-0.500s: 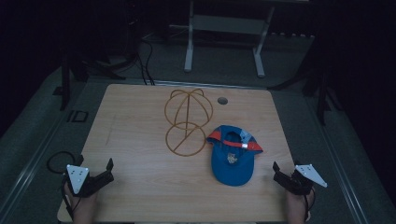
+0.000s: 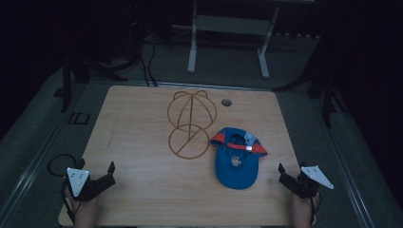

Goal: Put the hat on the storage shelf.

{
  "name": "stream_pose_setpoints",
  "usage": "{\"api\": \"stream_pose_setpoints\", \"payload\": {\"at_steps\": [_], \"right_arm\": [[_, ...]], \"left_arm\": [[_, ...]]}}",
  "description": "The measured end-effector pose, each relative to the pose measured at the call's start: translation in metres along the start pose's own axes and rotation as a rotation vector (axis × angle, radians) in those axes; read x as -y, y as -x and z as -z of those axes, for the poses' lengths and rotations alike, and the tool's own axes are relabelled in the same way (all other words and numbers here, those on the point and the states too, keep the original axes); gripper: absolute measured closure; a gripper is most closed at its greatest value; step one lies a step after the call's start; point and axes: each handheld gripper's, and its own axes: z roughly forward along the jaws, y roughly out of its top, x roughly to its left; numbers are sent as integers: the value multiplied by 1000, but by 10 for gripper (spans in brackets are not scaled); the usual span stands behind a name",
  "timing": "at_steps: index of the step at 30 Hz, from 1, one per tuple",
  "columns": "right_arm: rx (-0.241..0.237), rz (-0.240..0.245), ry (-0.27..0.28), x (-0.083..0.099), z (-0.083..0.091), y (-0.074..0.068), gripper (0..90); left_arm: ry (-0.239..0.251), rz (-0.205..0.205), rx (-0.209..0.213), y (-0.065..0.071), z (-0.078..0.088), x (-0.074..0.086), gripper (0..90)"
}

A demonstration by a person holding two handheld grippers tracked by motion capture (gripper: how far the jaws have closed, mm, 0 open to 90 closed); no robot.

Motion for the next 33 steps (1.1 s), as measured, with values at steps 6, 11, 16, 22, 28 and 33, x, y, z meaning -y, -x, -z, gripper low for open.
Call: {"api": "stream_pose_setpoints", "payload": {"at_steps": [6,11,16,22,28,33], "right_arm": [[-35,5,5,-20,1,5,153],[-74,-20,-22,-40,-5,10,139],[-116,-26,-17,-57,-11,11,133],[-164,25,-8,-80,-18,4,129],[-208,68,-27,-95,-30,-8,129],[-243,66,-42,-102,-41,-17,127]], "left_arm": [[26,-33,-2,3,2,-3,12],[11,-39,36,9,2,-5,11],[-15,-15,89,15,3,-8,11],[-64,-12,161,26,6,-15,29],[-86,-26,219,35,7,-17,29],[-105,-34,248,36,8,-16,29]]}}
